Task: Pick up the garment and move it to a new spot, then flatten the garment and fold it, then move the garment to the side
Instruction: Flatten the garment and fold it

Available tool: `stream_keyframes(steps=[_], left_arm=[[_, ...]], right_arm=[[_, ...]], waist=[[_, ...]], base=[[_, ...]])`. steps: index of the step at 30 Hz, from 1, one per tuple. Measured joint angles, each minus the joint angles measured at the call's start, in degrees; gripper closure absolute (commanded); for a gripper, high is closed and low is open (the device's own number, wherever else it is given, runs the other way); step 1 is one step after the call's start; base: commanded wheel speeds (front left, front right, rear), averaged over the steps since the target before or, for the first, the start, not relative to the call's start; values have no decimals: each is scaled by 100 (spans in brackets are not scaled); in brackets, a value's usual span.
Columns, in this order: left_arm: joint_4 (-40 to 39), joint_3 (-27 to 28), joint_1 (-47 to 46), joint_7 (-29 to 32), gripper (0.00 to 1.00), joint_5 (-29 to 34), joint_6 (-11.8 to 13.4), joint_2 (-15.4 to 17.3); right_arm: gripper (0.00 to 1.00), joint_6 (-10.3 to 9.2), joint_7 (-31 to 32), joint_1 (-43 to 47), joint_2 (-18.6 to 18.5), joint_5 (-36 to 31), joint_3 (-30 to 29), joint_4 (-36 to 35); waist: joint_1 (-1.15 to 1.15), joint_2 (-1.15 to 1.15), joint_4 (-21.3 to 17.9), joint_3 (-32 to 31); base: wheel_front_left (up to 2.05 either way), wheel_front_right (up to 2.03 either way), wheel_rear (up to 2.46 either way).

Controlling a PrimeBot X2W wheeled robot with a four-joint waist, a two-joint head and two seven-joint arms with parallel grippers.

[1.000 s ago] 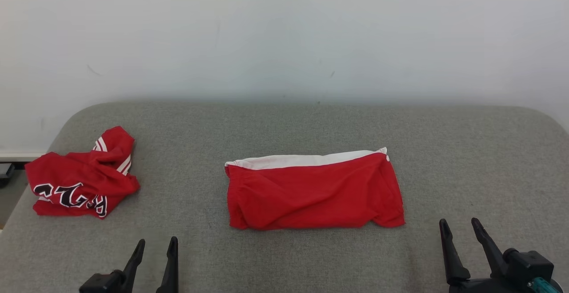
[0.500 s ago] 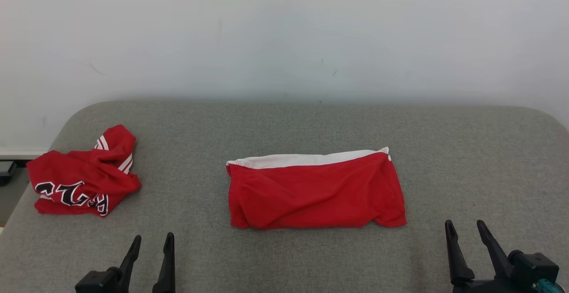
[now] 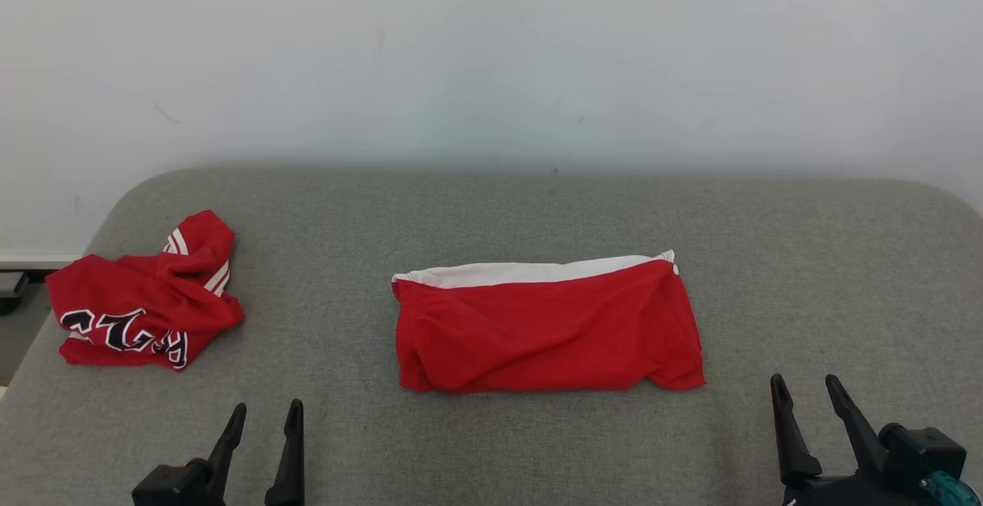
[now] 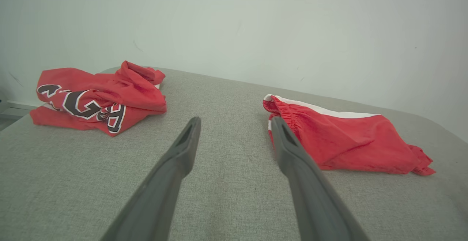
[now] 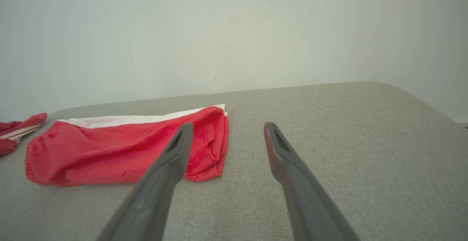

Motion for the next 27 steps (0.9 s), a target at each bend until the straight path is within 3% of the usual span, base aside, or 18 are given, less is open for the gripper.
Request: stream_keyframes(steps=[9, 14, 19, 27], left_arm=[[-36, -114, -37, 1, 0, 10, 25, 25], [-80, -193, -86, 13, 0, 27, 24, 31], [-122, -300, -137, 45, 0, 57, 21, 34], [-170, -482, -246, 77, 0, 151, -10, 41]], right_arm=[[0, 0, 778, -308, 0, -70, -26, -33], [0, 0, 1997, -864, 4, -350, -193, -15], [0, -1, 3456, -1625, 10, -165, -253, 101], [0, -1, 5241, -2507, 7, -666, -175, 463]], waist=[[0, 0, 62, 93], [0, 0, 110, 168], [0, 1, 180, 254], [0, 1, 346, 396]], base=[[0, 0, 0], [0, 0, 0], [0, 0, 0], [0, 0, 0]])
